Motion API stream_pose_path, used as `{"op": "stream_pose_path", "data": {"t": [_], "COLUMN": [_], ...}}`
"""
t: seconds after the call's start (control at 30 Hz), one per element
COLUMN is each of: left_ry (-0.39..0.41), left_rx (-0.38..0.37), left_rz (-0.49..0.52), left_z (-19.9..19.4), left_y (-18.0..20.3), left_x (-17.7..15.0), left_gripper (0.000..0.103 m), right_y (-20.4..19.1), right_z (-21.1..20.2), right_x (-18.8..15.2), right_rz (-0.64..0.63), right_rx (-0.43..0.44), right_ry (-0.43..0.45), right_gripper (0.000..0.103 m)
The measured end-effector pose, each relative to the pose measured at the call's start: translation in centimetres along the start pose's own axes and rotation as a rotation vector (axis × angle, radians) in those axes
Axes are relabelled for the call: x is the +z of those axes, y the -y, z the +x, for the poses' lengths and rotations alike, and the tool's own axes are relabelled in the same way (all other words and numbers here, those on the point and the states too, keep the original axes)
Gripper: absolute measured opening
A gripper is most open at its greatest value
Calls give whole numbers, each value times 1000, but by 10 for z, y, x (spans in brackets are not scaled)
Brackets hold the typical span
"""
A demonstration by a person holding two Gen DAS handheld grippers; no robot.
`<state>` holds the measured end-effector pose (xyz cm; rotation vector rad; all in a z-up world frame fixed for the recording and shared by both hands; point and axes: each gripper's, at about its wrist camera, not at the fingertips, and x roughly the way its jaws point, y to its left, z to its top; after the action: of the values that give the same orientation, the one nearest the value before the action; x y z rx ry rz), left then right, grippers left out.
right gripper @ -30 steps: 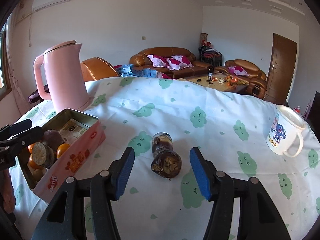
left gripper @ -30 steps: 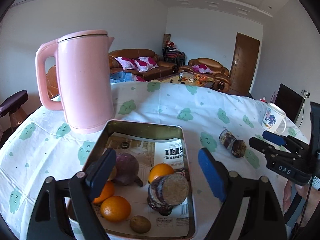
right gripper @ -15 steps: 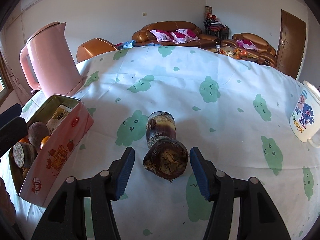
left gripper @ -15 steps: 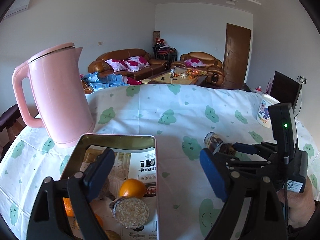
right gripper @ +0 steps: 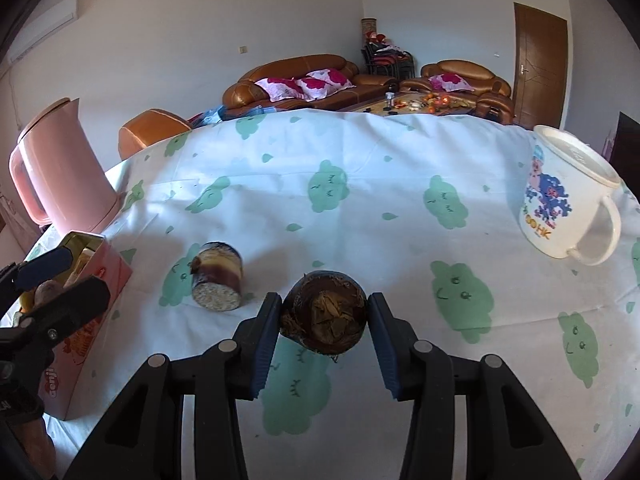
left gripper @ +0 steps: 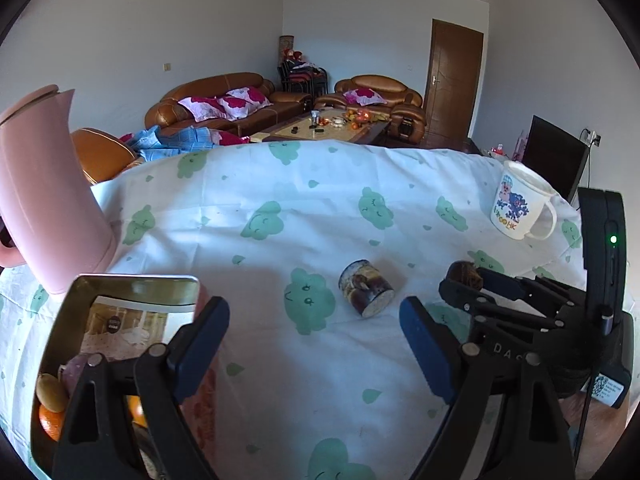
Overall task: Organize fruits
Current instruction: 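Grasp a brown cylindrical jar with the left gripper while the right gripper grasps a round brown fruit, then lift and carry the jar toward the tin with the left gripper while the right gripper carries the brown fruit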
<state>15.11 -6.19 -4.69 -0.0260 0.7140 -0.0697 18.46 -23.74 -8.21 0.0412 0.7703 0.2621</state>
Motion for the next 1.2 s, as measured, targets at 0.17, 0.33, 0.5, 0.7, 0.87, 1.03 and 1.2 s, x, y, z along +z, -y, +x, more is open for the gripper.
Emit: {"op": "stream_pose_path", "data": {"t": [0.17,0.33,0.5,0.7,0.87,1.03,1.2], "left_ry": [-47,-78,-116,-154,-168,-144,-107], "left_rx": [-4,-6,-24,-64,-91,-90,-80], "left_rz": [18,57,64,105,93,82,84], "left_z": [34,55,73,83,84,77,68], "left_y": [20,33,32,36,32,28,25], "left_x": [7,12,14,7,6,4,3], "left_gripper": [89,89,83,61,51,50,50], "right_y": [15,21,22,20,17,11,9], "right_z": [-5,-10,-11,-12,-15,-21,-29], "right_x": [1,0,0,-1,-1,-2,-4], "right_rz": [21,33,35,26,18,-2,-12], "right_rx": [-43,-56,-51,-51,-37,-21,0], "right_ry": [18,33,38,45,61,91,129], "right_gripper": [46,46,46,46,46,46,46]}}
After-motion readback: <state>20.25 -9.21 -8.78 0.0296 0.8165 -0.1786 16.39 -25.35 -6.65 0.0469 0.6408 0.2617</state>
